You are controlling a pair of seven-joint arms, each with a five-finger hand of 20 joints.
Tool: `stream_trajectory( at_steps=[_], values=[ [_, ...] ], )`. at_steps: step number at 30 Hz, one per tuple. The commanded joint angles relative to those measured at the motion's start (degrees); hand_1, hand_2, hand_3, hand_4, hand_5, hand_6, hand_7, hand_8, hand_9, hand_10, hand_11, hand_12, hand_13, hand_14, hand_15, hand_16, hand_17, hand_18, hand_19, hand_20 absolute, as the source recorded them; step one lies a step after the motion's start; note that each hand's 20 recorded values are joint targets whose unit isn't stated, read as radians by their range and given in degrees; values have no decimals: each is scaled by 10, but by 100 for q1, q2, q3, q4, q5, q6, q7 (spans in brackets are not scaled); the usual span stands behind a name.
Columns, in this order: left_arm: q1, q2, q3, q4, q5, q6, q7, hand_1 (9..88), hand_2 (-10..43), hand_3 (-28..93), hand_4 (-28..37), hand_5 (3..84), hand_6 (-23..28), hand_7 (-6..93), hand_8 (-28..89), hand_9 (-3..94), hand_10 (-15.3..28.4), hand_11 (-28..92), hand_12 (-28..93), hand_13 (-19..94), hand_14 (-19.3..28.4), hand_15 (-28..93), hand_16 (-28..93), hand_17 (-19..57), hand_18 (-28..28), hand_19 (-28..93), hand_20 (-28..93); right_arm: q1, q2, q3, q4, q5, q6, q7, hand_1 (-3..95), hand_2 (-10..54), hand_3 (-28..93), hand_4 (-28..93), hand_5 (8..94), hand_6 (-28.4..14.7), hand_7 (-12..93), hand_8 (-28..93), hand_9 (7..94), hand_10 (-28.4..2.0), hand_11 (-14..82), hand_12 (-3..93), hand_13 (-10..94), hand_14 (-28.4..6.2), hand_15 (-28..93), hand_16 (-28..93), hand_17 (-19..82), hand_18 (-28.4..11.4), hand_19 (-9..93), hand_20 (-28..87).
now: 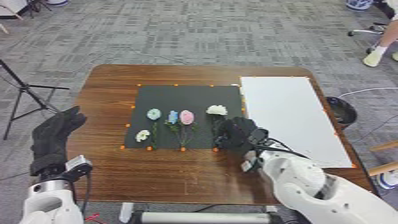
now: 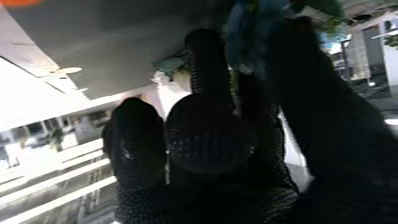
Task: Arrange flowers
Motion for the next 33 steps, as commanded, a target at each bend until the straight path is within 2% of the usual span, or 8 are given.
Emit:
stream_trajectory(
  at_steps=[1, 11, 16, 26, 33],
  values=[
    [-10, -27, 23, -13, 28, -60, -44, 280, 92, 669, -283, 546, 17, 178, -73, 537, 151, 250, 130, 442, 190, 251, 1, 99, 129, 151, 209, 107, 0, -219, 224, -59, 907, -130, 617, -95, 527, -174, 708, 6, 285, 196, 786, -97, 136, 497, 884, -1, 676, 327, 583, -171, 932, 606],
    [9, -26, 16, -20, 19, -63, -32, 279, 91, 670, -283, 546, 19, 177, -72, 536, 151, 250, 130, 442, 190, 250, 1, 99, 129, 151, 209, 330, 173, -5, -17, 544, 773, -96, 617, -95, 542, -169, 736, 7, 295, 197, 815, -95, 129, 484, 893, -1, 677, 333, 594, -171, 932, 614],
    [14, -26, 12, -23, 15, -62, -32, 279, 91, 669, -283, 545, 19, 176, -72, 535, 151, 250, 130, 441, 189, 249, 1, 99, 129, 151, 209, 510, 183, 7, 91, 482, 672, -127, 614, -95, 543, -168, 739, 7, 290, 196, 819, -92, 117, 473, 894, -1, 676, 336, 595, -172, 932, 617],
    [25, -29, -11, -41, 15, -70, -46, 279, 91, 669, -283, 544, 19, 177, -71, 536, 151, 249, 130, 441, 190, 250, 2, 99, 129, 150, 209, 995, 258, -334, 346, 553, -160, -227, 613, -95, 543, -167, 741, 7, 279, 190, 815, -96, 94, 456, 889, -2, 678, 340, 593, -172, 932, 623],
    [40, -28, -7, -52, 18, -77, -54, 278, 90, 669, -283, 545, 21, 175, -71, 533, 151, 249, 130, 439, 189, 248, 2, 98, 129, 151, 209, 1321, 301, -626, 427, 471, -348, -269, 609, -95, 549, -169, 745, 8, 273, 187, 813, -99, 86, 449, 887, -2, 679, 341, 590, -171, 932, 622]
  ],
)
